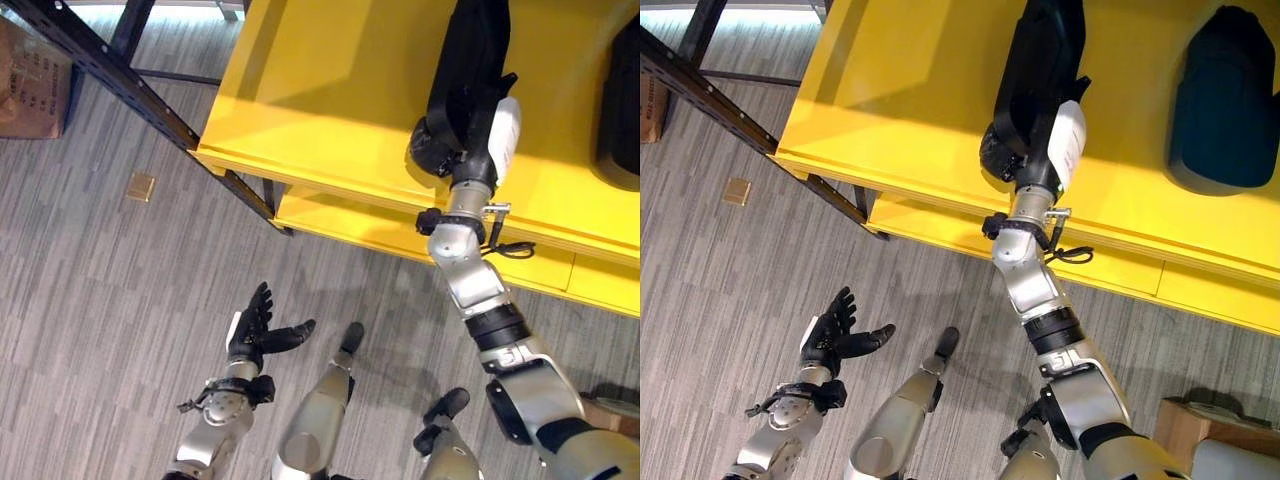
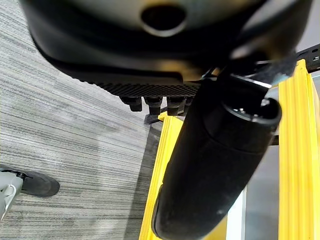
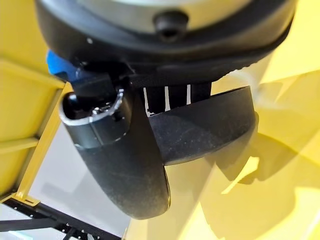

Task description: Move parts from the plastic box to the shelf.

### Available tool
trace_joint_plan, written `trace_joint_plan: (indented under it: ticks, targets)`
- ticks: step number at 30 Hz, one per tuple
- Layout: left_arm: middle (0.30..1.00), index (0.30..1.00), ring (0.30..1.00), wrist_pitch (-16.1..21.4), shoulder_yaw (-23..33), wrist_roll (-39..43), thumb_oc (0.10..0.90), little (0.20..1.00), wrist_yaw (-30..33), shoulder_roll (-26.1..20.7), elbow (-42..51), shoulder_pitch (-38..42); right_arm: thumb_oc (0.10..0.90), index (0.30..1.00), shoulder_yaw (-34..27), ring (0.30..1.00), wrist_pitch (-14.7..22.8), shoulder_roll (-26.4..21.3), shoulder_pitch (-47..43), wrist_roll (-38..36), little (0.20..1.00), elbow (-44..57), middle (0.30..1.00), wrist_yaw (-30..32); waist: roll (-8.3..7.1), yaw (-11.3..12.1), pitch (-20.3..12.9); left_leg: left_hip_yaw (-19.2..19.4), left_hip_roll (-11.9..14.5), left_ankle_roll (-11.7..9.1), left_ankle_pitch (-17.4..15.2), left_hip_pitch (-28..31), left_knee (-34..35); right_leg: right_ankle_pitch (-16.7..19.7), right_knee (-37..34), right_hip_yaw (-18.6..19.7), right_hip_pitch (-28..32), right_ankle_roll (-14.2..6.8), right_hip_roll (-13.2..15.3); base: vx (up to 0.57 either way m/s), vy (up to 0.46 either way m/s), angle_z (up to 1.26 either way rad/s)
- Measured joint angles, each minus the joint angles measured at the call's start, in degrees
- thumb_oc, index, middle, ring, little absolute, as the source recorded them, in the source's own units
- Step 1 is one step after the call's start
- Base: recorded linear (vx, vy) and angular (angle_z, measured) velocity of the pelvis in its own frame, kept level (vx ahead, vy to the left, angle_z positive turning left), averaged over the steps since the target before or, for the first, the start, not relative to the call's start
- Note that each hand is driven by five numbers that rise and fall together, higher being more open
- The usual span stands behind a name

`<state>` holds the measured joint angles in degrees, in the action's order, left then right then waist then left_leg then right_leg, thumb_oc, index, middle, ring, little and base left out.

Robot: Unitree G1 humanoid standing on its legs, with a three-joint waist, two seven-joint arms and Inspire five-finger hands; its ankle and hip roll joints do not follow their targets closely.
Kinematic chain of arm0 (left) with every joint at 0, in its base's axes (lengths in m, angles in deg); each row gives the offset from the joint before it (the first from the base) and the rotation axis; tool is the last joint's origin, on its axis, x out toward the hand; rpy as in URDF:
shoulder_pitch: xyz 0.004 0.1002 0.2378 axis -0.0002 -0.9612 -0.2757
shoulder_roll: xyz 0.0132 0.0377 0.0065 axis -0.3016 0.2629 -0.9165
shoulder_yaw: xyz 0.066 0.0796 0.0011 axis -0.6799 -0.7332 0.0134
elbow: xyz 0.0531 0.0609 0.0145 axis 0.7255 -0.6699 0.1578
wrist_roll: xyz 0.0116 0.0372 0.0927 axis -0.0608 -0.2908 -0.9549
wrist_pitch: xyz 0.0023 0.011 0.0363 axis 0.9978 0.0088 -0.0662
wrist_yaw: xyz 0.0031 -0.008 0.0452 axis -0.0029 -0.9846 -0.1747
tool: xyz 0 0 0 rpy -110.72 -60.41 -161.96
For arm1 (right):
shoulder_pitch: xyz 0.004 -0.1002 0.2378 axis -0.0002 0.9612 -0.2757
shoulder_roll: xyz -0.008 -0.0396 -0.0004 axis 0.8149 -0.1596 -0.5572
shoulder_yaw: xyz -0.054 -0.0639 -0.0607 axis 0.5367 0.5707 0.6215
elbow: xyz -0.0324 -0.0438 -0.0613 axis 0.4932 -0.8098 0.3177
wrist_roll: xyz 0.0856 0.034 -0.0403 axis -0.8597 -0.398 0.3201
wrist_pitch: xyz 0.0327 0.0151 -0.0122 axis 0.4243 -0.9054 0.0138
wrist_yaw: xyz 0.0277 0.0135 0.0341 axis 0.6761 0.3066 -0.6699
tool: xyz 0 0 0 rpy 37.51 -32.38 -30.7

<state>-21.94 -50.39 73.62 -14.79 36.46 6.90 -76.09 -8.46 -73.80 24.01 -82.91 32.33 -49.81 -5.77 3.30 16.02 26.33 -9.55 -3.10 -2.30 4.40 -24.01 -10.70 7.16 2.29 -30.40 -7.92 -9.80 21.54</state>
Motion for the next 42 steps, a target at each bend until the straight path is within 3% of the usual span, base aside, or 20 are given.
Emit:
trace_joint_plan:
  ticks: [2,3,4,5,19,29,42]
  targets:
    - [1.000,1.000,1.000,0.12,0.03,0.01,0.900,1.000,0.00,0.00,0.00,0.00,0.429,0.341,-0.03,0.341,0.03,0.00,0.00,-0.01,0.341,-0.01,0.341,0.00,-0.08,-0.01,-0.01,0.00,-0.01,0.01,0.01,-0.03,0.00,0.05,-0.05,0.00,0.00,-0.08,0.00,0.00,0.000,0.00]
    - [1.000,1.000,1.000,0.12,0.03,0.01,0.900,1.000,0.00,0.00,0.00,0.00,0.588,0.564,-0.03,0.564,0.05,-0.01,0.00,-0.01,0.564,-0.04,0.564,0.00,-0.11,-0.03,-0.01,0.00,-0.01,0.01,0.01,-0.05,0.00,0.06,-0.07,0.00,-0.01,-0.08,-0.01,0.00,0.000,0.00]
    - [1.000,1.000,1.000,0.12,0.03,0.01,0.900,1.000,0.00,0.00,0.00,0.00,0.633,0.627,-0.03,0.627,0.19,-0.03,0.00,-0.01,0.627,-0.15,0.627,0.00,-0.11,-0.03,-0.01,-0.01,-0.01,0.01,0.01,-0.05,0.00,0.06,-0.07,-0.01,-0.01,-0.08,-0.01,0.00,0.000,0.00]
    - [1.000,1.000,1.000,0.12,0.04,0.01,0.900,1.000,0.00,0.00,0.00,0.00,0.900,1.000,-0.03,1.000,0.27,-0.04,0.00,-0.02,1.000,-0.16,1.000,-0.01,-0.12,-0.04,-0.01,-0.01,-0.01,0.01,0.01,-0.08,0.00,0.06,-0.07,-0.01,-0.02,-0.08,-0.02,0.00,0.000,0.00]
    - [1.000,1.000,1.000,0.16,0.29,0.28,0.900,1.000,0.04,-0.01,-0.05,0.12,0.900,1.000,-0.13,1.000,0.41,-2.52,-0.30,-0.21,1.000,-1.50,1.000,-1.43,-1.01,-0.45,0.09,0.90,0.25,0.22,0.21,-0.92,-0.09,0.75,-0.30,1.03,-1.41,0.17,-0.07,0.00,-0.003,-0.03]
    - [1.000,1.000,1.000,0.14,2.24,0.26,0.900,1.000,0.20,-0.03,-0.01,0.10,0.900,1.000,0.63,1.000,0.95,-2.95,-1.28,2.21,1.000,11.33,1.000,-3.95,-2.59,-1.61,0.96,1.29,0.52,0.24,0.22,-0.91,-0.02,1.05,-0.40,1.45,-1.67,-0.17,-0.24,0.00,-0.006,-0.02]
    - [1.000,1.000,1.000,0.08,2.37,0.26,0.900,1.000,0.31,-0.07,-0.01,0.03,0.900,1.000,3.19,1.000,2.18,-3.00,-1.80,2.02,1.000,14.55,1.000,-6.97,-2.76,-1.77,0.89,1.42,1.01,0.18,0.25,-0.59,-0.06,1.10,-0.33,1.69,-1.61,-0.12,-0.65,0.00,0.000,0.00]
